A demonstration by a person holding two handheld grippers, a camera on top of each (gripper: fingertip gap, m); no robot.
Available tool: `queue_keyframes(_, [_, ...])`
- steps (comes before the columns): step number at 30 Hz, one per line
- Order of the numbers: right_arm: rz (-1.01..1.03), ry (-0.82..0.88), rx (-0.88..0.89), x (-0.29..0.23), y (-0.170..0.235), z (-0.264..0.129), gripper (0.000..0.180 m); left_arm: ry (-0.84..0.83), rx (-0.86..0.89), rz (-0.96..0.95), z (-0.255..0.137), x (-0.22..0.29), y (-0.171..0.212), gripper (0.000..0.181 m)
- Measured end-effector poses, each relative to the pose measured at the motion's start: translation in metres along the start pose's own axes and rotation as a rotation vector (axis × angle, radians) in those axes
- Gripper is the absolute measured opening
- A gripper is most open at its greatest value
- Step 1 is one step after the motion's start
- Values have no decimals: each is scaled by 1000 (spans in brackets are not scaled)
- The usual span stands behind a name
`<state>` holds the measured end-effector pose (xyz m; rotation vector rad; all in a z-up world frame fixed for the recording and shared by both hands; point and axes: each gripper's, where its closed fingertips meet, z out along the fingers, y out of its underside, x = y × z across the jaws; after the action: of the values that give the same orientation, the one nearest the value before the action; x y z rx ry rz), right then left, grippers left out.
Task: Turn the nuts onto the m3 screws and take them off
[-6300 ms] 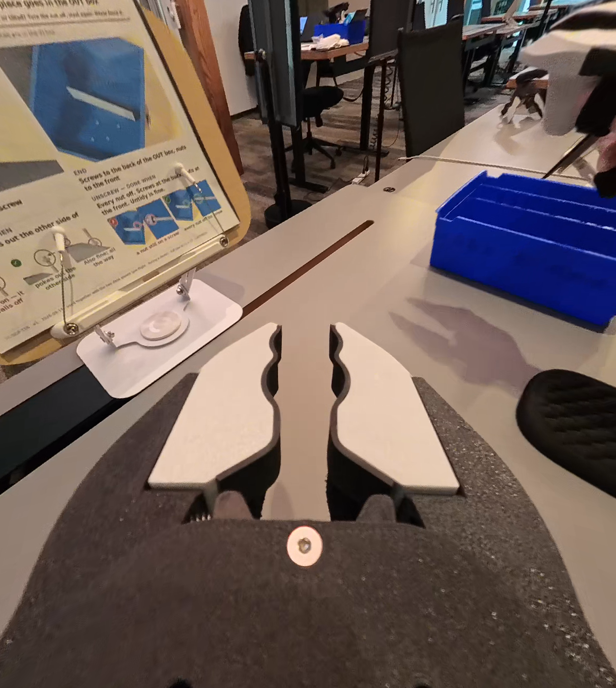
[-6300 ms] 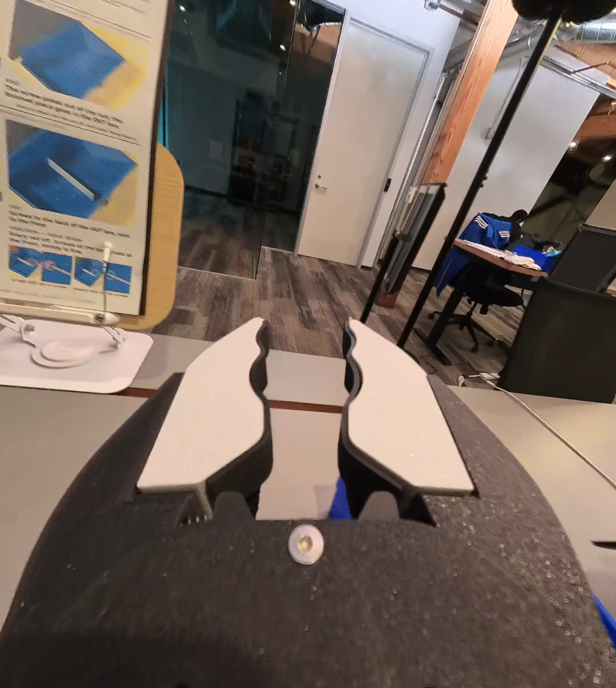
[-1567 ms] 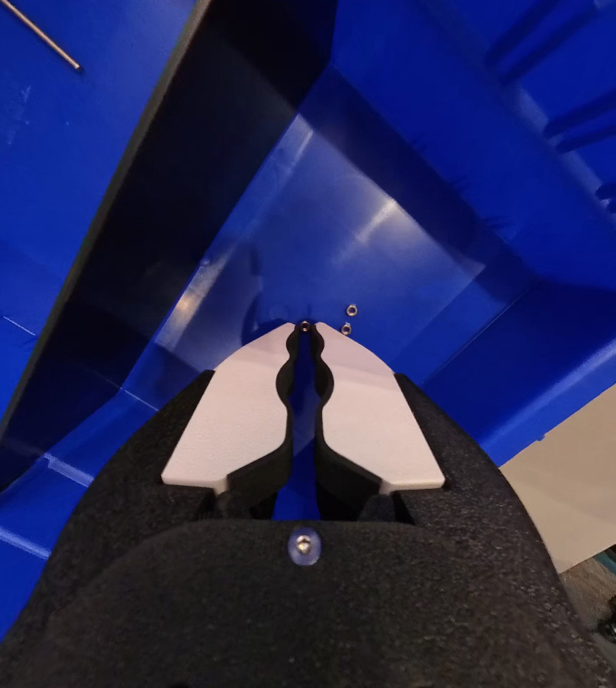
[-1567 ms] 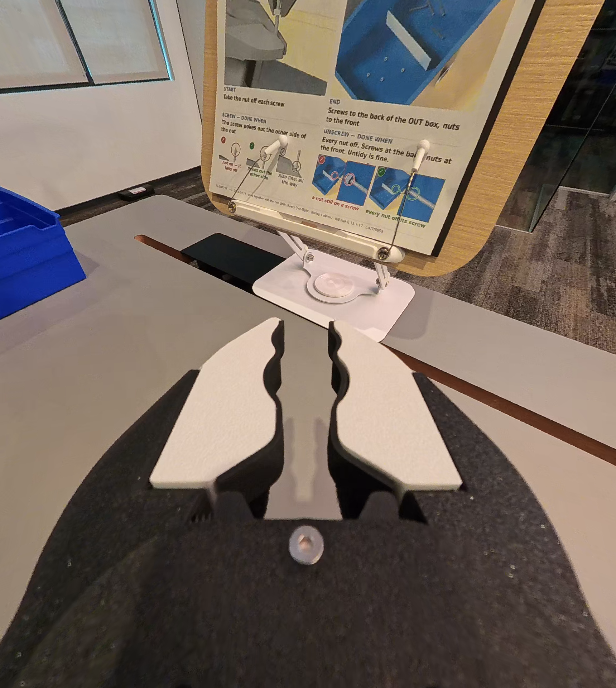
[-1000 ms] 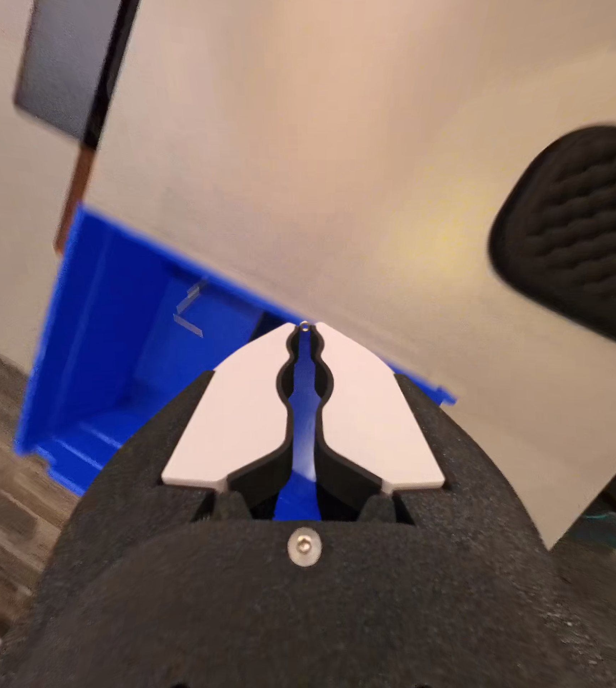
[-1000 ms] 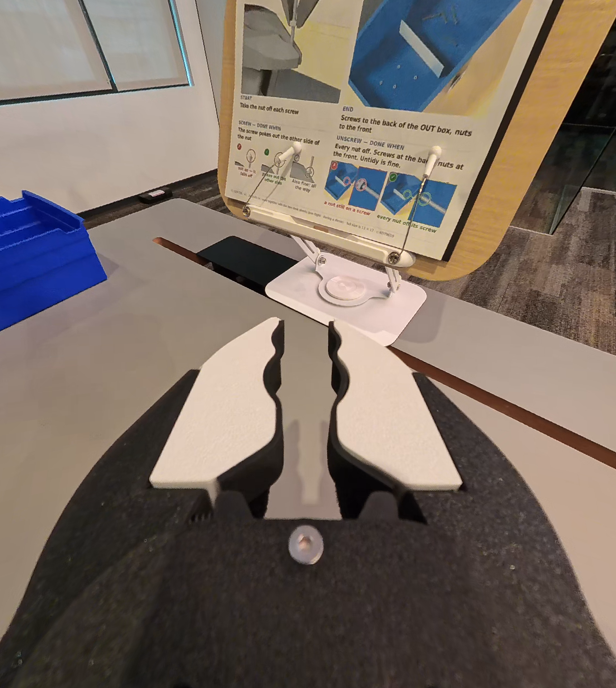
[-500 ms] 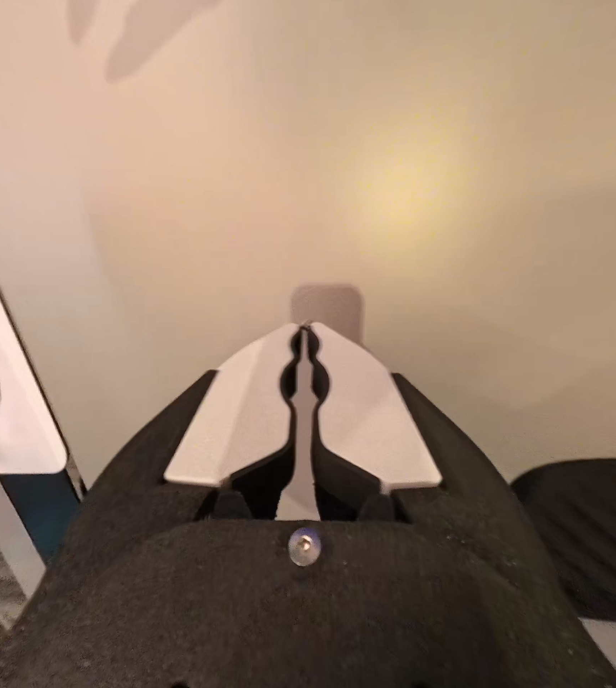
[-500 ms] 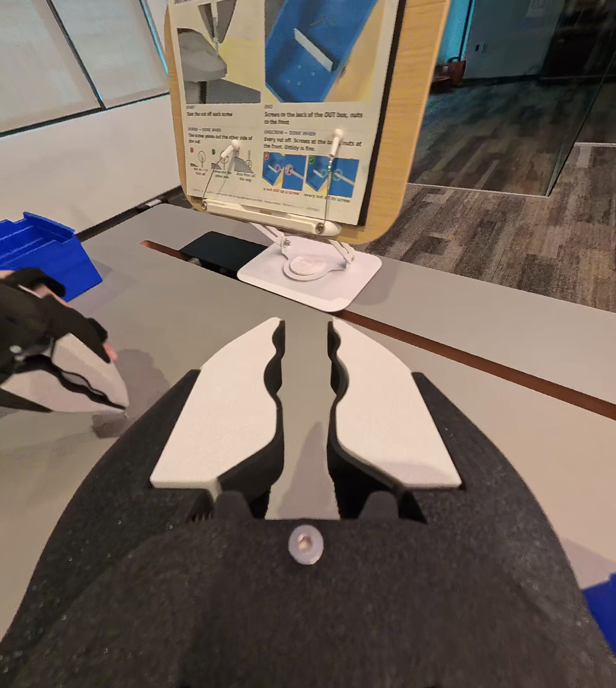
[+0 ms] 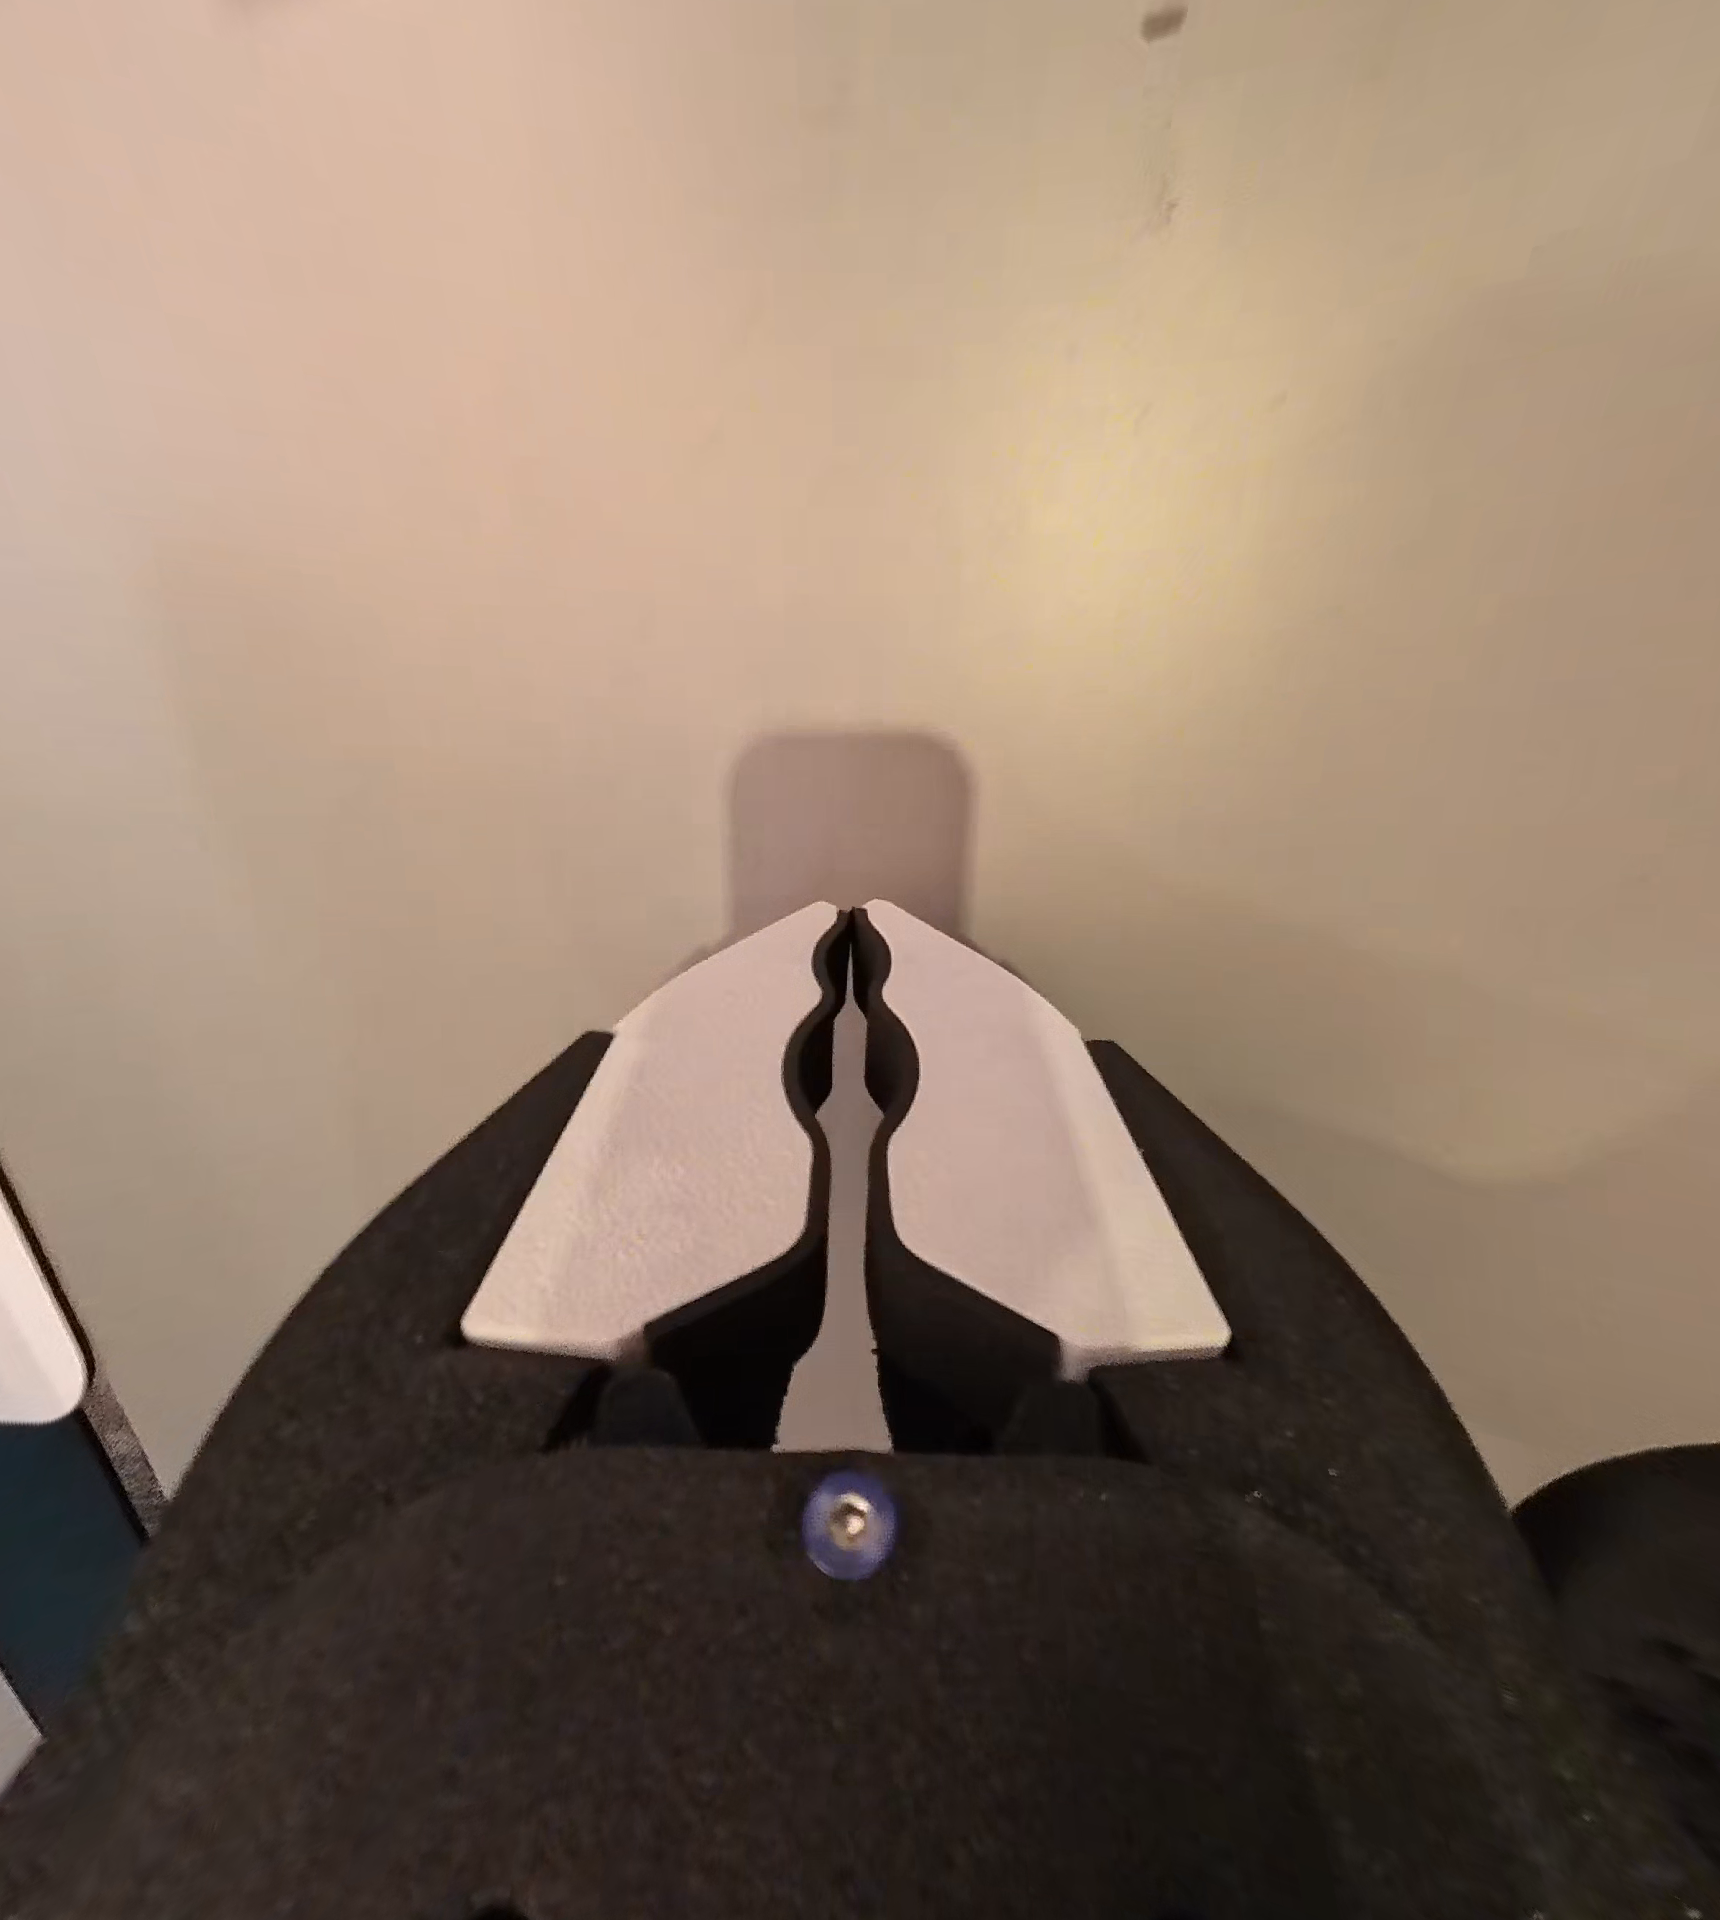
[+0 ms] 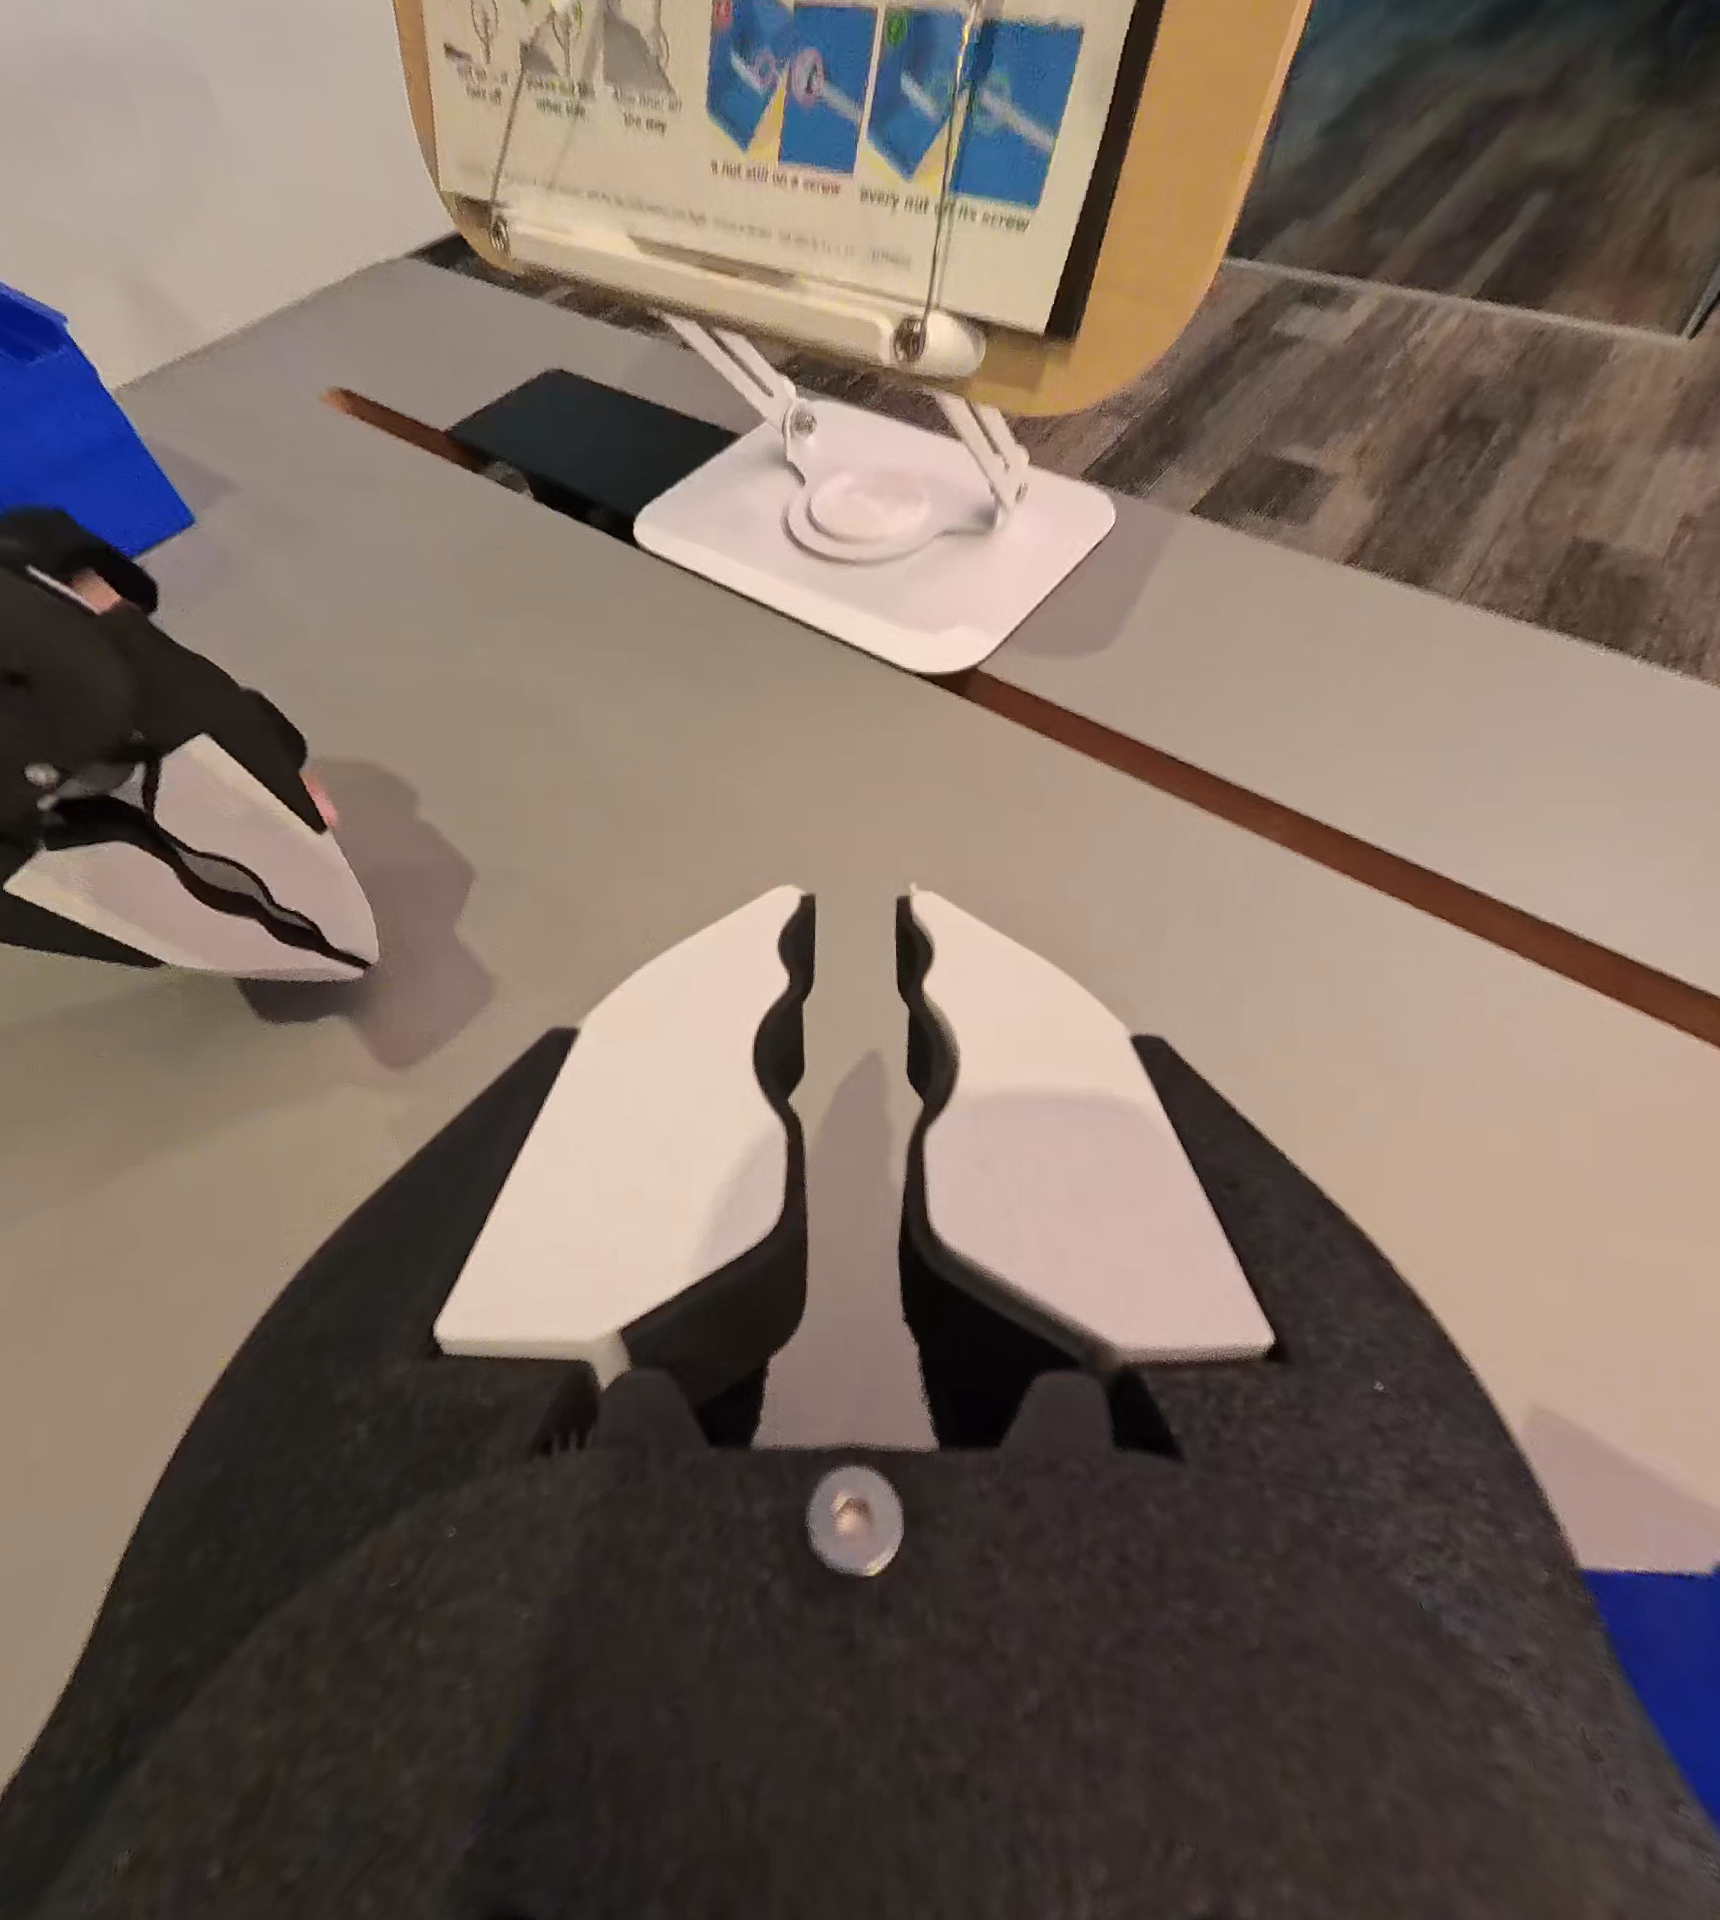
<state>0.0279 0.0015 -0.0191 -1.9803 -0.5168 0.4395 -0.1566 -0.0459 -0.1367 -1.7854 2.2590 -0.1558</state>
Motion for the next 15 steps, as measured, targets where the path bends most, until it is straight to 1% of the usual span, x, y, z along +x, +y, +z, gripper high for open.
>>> queue_keyframes(1, [12, -19, -13, -1, 4, 2, 13, -1, 0, -5, -1, 0, 2, 0])
queue_keyframes(3, [27, -60, -40, -4, 11, 3, 13, -5, -2, -12, -3, 0, 7, 0])
queue_keyframes(8, [0, -79, -128, -4, 28, -1, 11, -14, 6, -28, -9, 1, 15, 0])
queue_keyframes(15, [-58, -139, -362, -14, 69, -16, 0, -31, 35, -29, -16, 6, 17, 0])
